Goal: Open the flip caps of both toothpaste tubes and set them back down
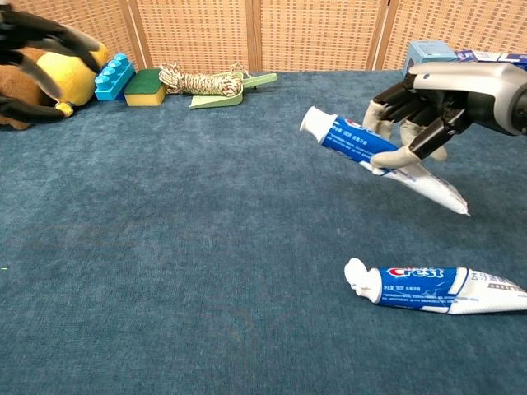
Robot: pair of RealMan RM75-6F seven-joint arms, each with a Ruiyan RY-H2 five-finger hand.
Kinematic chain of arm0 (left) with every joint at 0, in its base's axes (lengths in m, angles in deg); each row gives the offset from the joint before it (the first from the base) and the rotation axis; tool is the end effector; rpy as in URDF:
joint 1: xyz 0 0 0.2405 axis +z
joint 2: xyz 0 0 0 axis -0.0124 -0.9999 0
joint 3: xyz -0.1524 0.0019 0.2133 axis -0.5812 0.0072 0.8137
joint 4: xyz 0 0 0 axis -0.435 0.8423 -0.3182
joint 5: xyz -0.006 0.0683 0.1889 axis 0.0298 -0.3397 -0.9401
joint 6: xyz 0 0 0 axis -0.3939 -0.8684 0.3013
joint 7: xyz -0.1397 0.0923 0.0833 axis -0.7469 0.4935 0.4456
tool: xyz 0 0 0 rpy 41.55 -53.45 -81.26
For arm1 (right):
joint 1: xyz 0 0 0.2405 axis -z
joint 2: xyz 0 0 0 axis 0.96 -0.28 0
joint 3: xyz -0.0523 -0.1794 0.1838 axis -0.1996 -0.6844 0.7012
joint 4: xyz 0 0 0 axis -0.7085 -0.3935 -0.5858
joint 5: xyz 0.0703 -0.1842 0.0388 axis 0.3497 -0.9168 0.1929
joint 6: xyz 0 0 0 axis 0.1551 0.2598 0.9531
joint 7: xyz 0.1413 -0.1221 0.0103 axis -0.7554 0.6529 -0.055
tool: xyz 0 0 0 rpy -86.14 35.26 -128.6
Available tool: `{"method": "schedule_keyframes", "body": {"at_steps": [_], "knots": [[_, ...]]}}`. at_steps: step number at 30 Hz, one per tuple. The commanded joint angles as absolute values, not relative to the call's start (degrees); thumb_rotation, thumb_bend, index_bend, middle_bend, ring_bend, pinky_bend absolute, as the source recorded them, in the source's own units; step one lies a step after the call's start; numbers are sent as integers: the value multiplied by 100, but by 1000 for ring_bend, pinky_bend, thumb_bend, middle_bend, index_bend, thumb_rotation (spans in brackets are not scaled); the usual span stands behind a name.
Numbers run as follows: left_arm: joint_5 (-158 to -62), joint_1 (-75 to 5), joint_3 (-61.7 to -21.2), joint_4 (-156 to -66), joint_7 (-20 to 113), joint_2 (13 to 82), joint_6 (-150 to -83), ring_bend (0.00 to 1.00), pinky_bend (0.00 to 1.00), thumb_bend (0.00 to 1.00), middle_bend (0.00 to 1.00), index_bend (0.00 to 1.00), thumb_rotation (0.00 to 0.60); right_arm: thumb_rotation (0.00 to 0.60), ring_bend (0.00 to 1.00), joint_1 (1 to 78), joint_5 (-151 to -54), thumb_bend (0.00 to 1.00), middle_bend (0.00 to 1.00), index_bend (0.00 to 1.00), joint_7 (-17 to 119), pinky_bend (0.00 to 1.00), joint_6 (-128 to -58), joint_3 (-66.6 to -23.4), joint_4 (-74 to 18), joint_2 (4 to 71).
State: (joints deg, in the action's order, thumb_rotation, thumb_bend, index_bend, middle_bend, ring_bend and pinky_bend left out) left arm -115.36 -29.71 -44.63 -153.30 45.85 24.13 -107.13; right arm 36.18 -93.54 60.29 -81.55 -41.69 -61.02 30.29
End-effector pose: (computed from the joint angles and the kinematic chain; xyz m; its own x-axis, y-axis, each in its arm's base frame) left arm -0.1576 0.3218 0.0998 0.1051 0.3935 0.9133 0.9780 -0.2075 -0.0232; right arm -0.1327 -0.3457 0.0219 0.0328 -0.4698 0.8821 -0.9847 -0.1662 -0.0519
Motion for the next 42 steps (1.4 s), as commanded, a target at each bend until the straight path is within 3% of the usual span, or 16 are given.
{"method": "schedule_keyframes", "body": {"at_steps": [1,7,15,42], "knots": [[-11260,-3275,-4584,-15291,4653,2531,-10388,49,268,245,92,275,600,600,686,3580,-9363,455,736,945,6090,745,-8191,-4204,-6175,3046],[-10876,-3818,-4718,-15141,4612,2719,-9778,49,267,245,92,275,600,600,686,3508,-9350,461,736,944,6188,745,-8268,-4246,-6373,3099],[-10823,-4209,-4681,-15010,4629,2996,-9471,47,269,244,92,275,600,600,688,3450,-9373,459,736,945,6263,747,-8358,-4305,-6563,3141],[-10421,-4752,-4487,-15037,4868,3410,-9624,43,274,245,84,276,600,600,689,3262,-9489,460,736,944,6495,747,-8512,-4448,-6799,3353]]}}
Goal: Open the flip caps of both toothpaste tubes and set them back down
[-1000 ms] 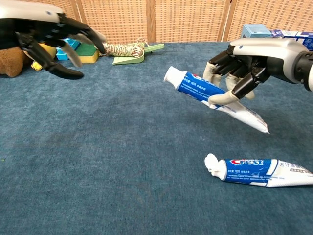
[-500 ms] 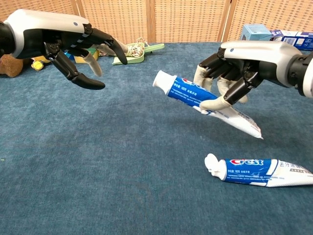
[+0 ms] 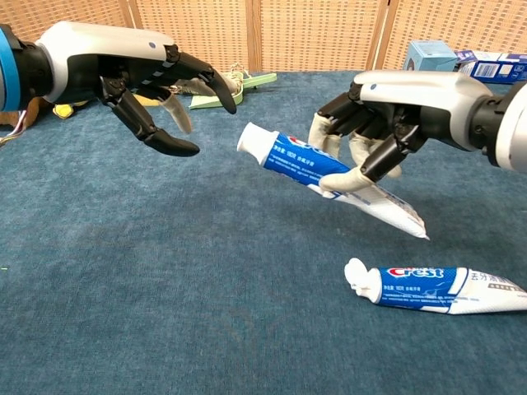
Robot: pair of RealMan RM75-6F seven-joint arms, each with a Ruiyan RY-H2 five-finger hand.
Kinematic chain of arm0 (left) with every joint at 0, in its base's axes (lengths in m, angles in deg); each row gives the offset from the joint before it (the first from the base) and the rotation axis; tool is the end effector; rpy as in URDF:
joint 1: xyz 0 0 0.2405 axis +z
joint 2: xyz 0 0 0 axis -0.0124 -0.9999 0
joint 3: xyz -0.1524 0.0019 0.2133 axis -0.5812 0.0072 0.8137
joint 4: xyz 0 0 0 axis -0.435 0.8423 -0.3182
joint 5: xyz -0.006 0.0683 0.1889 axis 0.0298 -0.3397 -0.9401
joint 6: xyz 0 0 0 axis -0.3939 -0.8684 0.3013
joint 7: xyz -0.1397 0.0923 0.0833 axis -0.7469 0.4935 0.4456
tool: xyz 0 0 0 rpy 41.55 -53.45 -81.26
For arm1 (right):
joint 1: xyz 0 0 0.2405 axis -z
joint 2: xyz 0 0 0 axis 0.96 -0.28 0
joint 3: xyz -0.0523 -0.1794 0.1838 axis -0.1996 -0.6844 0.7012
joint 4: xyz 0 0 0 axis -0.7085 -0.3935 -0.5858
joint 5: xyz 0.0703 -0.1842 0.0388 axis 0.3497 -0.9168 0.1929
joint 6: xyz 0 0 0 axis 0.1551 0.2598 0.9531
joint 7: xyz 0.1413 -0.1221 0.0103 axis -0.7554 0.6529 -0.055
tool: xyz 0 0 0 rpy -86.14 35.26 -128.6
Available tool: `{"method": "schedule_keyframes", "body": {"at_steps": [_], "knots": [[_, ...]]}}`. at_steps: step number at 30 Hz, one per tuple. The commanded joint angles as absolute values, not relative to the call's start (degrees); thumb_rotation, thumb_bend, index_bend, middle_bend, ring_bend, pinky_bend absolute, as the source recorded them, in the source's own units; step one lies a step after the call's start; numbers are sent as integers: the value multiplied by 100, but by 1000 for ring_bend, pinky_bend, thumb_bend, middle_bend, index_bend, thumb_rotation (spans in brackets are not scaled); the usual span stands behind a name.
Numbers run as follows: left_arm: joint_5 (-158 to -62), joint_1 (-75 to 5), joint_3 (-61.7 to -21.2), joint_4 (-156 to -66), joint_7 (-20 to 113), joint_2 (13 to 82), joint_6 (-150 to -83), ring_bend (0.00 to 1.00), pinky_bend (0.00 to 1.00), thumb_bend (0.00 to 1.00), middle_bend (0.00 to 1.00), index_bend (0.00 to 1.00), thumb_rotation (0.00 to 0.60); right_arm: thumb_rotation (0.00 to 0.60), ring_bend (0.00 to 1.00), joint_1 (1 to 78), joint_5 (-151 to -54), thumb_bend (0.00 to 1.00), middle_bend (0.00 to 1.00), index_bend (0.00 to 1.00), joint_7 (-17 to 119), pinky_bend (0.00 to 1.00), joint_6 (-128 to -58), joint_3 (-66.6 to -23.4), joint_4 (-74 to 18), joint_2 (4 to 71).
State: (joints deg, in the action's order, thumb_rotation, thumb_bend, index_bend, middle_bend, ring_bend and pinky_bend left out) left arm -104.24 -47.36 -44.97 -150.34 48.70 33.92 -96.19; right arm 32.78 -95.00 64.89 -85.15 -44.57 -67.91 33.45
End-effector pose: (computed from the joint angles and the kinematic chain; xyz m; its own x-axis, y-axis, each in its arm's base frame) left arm -0.0718 0.3391 0.0214 0.1442 0.5972 0.7890 0.9370 -0.3389 0.0852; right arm -0.0825 -0.3151 0.0019 0.0602 -0.5216 0.8511 -0.9541 -0.2806 -0.1044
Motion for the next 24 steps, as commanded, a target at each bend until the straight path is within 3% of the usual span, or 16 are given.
{"method": "schedule_keyframes", "body": {"at_steps": [1,24], "knots": [[-10421,-4762,-4480,-15041,4868,3419,-9624,43,274,244,84,276,600,600,689,3251,-9478,459,736,944,6498,747,-8510,-4443,-6801,3358],[-10926,-4819,-4341,-14951,4741,3495,-9652,23,259,244,77,294,600,600,691,3032,-9207,459,736,944,6015,747,-7990,-4368,-6865,3184]]}}
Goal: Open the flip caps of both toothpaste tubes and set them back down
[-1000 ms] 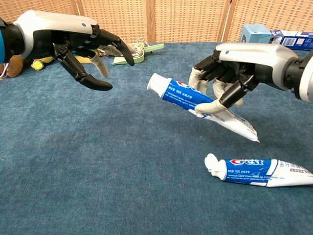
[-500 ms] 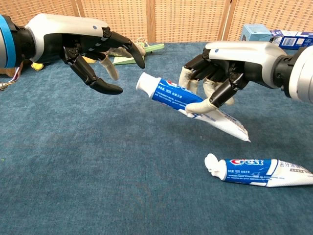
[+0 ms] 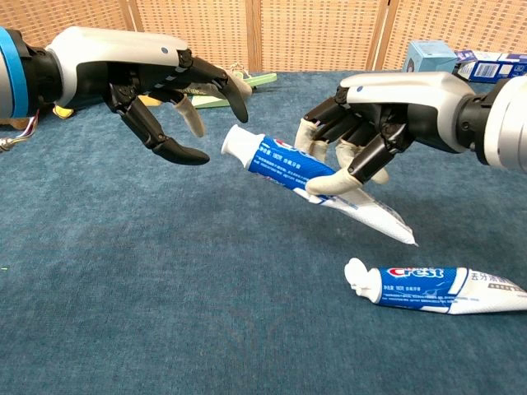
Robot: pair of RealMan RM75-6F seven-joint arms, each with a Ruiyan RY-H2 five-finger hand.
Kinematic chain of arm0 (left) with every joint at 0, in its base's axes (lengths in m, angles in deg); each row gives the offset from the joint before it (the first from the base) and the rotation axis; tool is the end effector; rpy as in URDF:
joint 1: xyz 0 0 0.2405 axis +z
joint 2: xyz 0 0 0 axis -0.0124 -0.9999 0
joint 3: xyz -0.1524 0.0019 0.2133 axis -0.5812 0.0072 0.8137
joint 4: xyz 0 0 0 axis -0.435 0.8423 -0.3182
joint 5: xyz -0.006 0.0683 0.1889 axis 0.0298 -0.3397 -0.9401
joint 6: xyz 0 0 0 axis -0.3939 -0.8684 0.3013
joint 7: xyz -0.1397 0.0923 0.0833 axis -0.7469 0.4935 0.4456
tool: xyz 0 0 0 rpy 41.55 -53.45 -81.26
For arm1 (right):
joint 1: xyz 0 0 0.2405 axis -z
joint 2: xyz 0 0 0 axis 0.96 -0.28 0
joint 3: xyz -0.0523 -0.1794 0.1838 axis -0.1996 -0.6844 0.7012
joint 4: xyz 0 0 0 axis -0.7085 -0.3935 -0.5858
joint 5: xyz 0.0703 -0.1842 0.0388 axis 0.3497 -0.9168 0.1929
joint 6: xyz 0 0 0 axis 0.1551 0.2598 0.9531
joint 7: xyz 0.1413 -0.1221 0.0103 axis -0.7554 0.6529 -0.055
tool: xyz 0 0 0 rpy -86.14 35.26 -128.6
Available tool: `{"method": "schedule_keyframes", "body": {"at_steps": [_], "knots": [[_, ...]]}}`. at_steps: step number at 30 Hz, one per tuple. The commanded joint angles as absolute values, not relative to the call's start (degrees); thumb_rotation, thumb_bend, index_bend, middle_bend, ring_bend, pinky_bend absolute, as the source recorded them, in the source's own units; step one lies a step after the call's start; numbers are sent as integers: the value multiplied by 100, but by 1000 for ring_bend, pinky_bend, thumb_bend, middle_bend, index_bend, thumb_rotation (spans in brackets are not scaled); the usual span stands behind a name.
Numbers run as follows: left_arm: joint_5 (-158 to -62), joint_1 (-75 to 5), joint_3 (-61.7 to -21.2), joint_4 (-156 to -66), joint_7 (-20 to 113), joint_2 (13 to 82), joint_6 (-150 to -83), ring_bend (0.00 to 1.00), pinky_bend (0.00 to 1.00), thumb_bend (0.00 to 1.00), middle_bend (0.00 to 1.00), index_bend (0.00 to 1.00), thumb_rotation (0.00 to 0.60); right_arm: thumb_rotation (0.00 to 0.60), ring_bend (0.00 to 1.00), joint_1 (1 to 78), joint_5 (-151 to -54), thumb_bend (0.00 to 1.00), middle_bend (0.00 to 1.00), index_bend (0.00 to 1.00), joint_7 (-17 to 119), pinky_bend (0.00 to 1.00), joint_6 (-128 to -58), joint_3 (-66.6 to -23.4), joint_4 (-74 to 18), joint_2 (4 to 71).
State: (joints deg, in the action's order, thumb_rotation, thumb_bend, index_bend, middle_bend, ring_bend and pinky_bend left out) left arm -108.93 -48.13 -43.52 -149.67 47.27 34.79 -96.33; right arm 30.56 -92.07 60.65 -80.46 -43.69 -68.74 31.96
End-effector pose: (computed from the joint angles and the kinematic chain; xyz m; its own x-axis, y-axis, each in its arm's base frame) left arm -0.0645 0.3330 0.0151 0.1874 0.5950 0.7816 0.9123 -0.4004 0.0861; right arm -0.0734 -0.3141 -0.0029 0.0111 -0.6010 0.7992 -0.9537 -0.2467 -0.1722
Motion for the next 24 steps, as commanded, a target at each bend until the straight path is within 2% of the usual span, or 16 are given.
{"method": "schedule_keyframes", "body": {"at_steps": [1,16,24], "knots": [[-10957,-4819,-4329,-14940,4763,3503,-9670,22,259,244,77,294,600,600,691,3021,-9201,459,736,944,5994,747,-7967,-4368,-6855,3182],[-11717,-4742,-4176,-14672,4911,3679,-9990,0,218,248,52,285,600,600,692,2830,-9093,459,737,944,5557,747,-7518,-4299,-6765,3056],[-11799,-4749,-4147,-14612,4849,3764,-9975,0,213,248,47,293,600,600,692,2740,-9055,458,737,944,5516,747,-7479,-4314,-6734,3056]]}}
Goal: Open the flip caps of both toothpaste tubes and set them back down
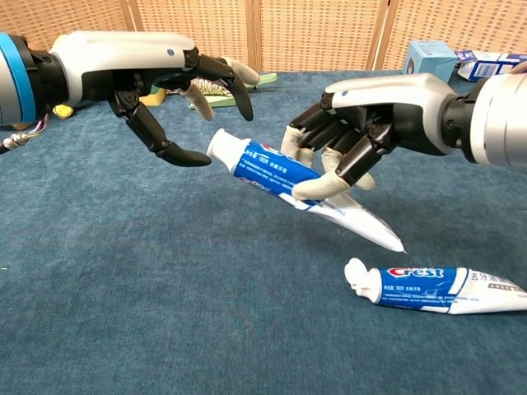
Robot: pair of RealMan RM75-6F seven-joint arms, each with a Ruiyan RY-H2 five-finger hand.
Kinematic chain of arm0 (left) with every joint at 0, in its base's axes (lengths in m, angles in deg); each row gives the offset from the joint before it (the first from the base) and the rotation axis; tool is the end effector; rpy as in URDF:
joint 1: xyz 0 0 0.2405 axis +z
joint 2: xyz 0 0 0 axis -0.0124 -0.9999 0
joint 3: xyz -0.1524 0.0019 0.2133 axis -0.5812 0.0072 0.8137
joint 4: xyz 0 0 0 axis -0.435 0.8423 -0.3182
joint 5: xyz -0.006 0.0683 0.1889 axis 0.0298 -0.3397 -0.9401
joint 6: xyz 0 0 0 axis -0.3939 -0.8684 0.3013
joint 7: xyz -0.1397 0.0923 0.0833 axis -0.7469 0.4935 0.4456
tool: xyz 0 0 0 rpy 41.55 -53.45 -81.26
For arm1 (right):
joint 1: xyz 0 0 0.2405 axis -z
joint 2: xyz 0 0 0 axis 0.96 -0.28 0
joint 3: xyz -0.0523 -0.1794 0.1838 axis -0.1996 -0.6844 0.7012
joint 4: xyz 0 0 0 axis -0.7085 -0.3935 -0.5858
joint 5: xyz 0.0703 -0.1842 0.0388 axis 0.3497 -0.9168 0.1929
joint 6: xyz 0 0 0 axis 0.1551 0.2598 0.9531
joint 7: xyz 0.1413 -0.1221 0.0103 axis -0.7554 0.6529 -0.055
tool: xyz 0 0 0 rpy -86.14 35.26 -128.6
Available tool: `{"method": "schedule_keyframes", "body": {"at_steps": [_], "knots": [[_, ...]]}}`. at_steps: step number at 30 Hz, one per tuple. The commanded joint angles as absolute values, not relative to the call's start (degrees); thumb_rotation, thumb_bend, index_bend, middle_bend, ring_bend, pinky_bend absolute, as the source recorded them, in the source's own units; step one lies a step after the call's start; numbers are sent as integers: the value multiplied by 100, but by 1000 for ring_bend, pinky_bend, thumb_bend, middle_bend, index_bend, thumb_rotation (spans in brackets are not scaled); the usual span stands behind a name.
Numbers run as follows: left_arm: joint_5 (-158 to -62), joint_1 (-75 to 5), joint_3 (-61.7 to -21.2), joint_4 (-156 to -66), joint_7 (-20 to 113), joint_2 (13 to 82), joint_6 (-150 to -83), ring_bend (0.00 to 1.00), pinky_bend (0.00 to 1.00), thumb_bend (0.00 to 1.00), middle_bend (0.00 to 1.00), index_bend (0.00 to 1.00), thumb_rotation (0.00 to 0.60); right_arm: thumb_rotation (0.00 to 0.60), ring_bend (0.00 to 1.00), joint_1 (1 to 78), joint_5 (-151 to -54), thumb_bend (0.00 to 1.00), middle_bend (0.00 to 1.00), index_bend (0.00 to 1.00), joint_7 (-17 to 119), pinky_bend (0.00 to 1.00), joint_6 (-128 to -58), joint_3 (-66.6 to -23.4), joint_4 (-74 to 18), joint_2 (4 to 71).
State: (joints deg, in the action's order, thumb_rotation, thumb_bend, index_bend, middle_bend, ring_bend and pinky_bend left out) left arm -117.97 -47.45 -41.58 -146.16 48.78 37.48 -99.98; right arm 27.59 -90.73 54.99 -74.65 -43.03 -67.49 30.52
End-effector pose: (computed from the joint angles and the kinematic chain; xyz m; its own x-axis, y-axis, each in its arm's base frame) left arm -0.0622 0.3318 0.0102 0.2880 0.4996 0.8170 0.8519 -0.5233 0.0197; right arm -0.0651 -0.3176 -0.0087 -0.0152 -0.6714 0.7409 -0.9490 -0.2237 -0.2222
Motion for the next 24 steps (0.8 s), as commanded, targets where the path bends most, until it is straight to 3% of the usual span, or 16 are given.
{"method": "schedule_keyframes", "body": {"at_steps": [1,9,24], "knots": [[-11798,-4749,-4144,-14613,4837,3766,-9967,0,212,248,47,294,600,600,692,2733,-9047,458,737,944,5516,747,-7486,-4318,-6737,3057],[-11750,-4772,-4161,-14624,4730,3793,-9904,0,209,247,46,304,600,600,692,2670,-9009,458,737,944,5579,747,-7551,-4365,-6748,3082],[-11668,-4773,-4193,-14609,4767,3942,-10012,1,218,263,85,428,600,600,691,2644,-8982,455,737,944,5581,747,-7638,-4445,-6844,3053]]}}
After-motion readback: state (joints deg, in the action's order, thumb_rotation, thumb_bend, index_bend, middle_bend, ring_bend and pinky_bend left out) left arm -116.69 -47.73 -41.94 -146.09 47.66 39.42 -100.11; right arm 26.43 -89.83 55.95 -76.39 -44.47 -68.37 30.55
